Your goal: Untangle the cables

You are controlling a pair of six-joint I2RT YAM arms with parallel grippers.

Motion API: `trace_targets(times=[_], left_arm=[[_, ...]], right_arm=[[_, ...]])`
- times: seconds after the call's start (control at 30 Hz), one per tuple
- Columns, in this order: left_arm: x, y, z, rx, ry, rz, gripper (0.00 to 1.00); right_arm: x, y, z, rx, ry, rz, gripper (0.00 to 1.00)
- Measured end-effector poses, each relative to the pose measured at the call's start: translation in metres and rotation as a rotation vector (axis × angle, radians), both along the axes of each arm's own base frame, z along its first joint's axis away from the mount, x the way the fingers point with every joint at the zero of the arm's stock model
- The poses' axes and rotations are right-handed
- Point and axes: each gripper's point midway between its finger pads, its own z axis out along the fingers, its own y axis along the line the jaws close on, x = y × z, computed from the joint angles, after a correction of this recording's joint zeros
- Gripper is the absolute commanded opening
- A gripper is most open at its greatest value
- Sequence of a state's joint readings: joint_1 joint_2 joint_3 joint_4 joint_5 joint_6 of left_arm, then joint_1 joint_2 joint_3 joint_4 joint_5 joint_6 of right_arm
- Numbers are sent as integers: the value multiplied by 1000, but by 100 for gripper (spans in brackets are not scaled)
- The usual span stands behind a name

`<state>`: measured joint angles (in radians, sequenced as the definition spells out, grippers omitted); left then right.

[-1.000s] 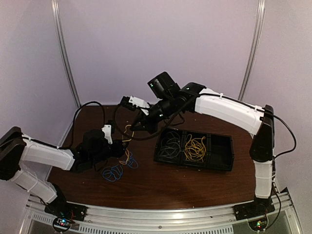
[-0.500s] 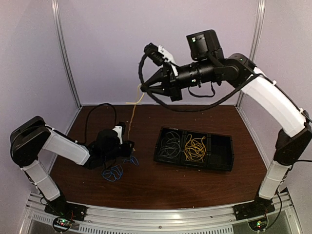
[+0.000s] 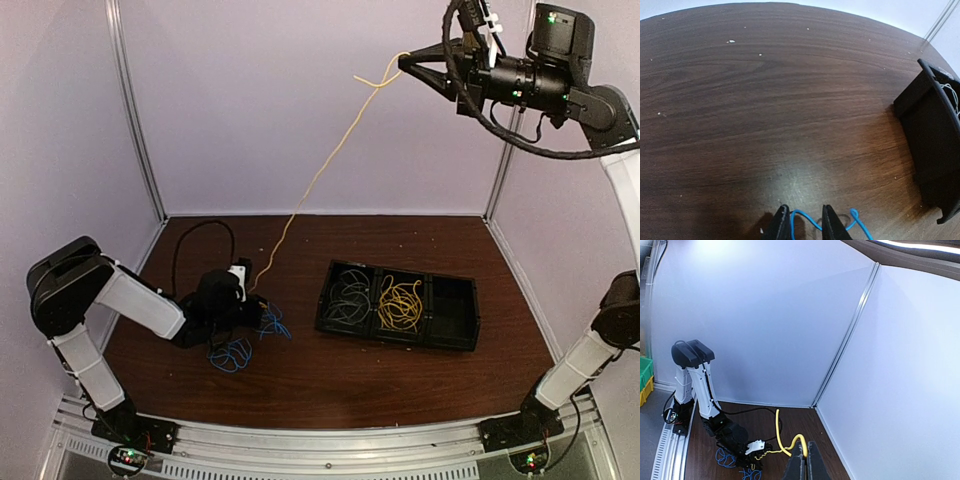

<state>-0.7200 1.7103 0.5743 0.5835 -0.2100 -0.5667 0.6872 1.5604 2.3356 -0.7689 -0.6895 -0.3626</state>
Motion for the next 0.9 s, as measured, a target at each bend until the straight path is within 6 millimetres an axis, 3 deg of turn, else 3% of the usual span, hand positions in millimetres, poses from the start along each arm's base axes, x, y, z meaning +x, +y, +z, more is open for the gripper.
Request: trace_targets(times=[0.17,0.33,0.67,0.8,0.9], left_arm=[[3,10,-5,25,15,31,24],[4,23,-8,72,35,74,30],[19,64,44,66,-60,196,56],[18,81,45,81,-56,235,64],[14,98,36,95,-27,275,65]], right_arm=[[8,-8,-1,-1,2,-30,0],[25,-21,-1,6,18,-92,0],[57,-68,19,55,-22,-300,0],[68,-89,28,82,-40,-388,0],[80,-109,37,106,-68,-473,0]])
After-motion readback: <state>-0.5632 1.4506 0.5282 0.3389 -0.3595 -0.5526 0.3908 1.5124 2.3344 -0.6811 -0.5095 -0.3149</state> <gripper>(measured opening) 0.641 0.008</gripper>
